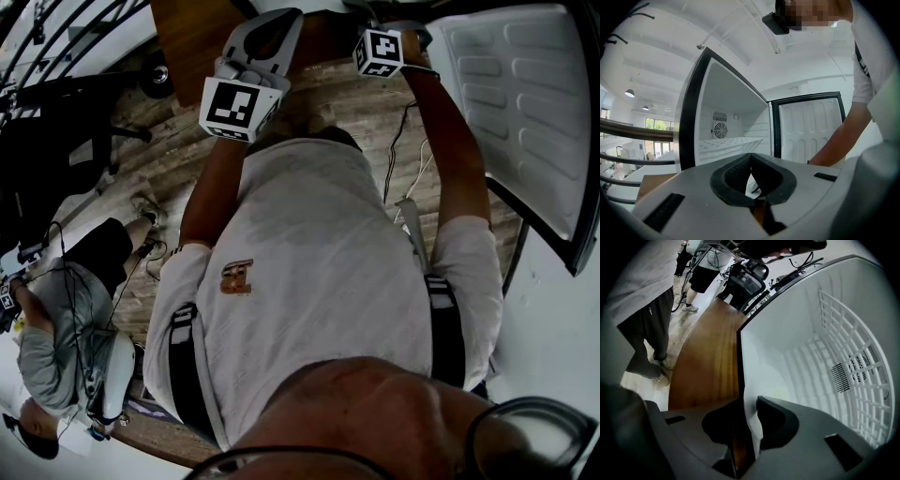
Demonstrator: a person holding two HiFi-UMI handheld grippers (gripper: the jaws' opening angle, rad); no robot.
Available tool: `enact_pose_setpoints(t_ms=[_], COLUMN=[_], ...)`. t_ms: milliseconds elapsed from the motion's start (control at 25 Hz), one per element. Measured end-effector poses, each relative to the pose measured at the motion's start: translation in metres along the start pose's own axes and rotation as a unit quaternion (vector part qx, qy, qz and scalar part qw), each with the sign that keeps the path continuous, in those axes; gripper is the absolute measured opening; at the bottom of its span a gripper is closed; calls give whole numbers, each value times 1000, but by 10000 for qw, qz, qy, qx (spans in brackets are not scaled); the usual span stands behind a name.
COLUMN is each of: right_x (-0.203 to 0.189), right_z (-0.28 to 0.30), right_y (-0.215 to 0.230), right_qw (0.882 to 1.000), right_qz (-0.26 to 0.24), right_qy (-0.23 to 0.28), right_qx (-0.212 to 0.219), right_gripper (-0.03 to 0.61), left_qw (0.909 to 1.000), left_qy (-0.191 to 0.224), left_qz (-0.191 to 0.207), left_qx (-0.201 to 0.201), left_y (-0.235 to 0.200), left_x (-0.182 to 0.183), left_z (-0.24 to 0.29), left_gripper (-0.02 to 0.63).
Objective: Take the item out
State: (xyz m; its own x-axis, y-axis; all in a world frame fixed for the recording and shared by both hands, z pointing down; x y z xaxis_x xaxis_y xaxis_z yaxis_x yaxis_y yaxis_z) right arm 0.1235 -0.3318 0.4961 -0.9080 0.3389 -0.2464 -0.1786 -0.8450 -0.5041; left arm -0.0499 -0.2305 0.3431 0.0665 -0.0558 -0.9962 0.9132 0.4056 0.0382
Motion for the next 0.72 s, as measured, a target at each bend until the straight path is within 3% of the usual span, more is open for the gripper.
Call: enact_pose_setpoints(t_ms=[720], right_x=[0], right_z=[-10], right_y=[-10], right_qw=[9950], right_qz=[-463], right_qy=[-105], right_qx=[-878], right_gripper=[41], left_qw=[9999], left_qy=[-83], left_qz=[47], left_qx=[-57], left_y=[5], left_x=[-7], left_z=[-1], left_gripper=[18])
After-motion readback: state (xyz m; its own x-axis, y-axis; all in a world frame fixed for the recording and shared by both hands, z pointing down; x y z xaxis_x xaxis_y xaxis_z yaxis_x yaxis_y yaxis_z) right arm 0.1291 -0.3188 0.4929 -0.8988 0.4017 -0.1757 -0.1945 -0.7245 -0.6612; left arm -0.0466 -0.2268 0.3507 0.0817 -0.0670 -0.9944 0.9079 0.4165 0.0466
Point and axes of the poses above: the fingertips, and each gripper's own axes: z forward along the fingers, y to its right, x out of its top, the point moved 10 cm from there along -z, backward along the fingers, and after that the axes turned 15 degrees about x, right-handed, at the moved point
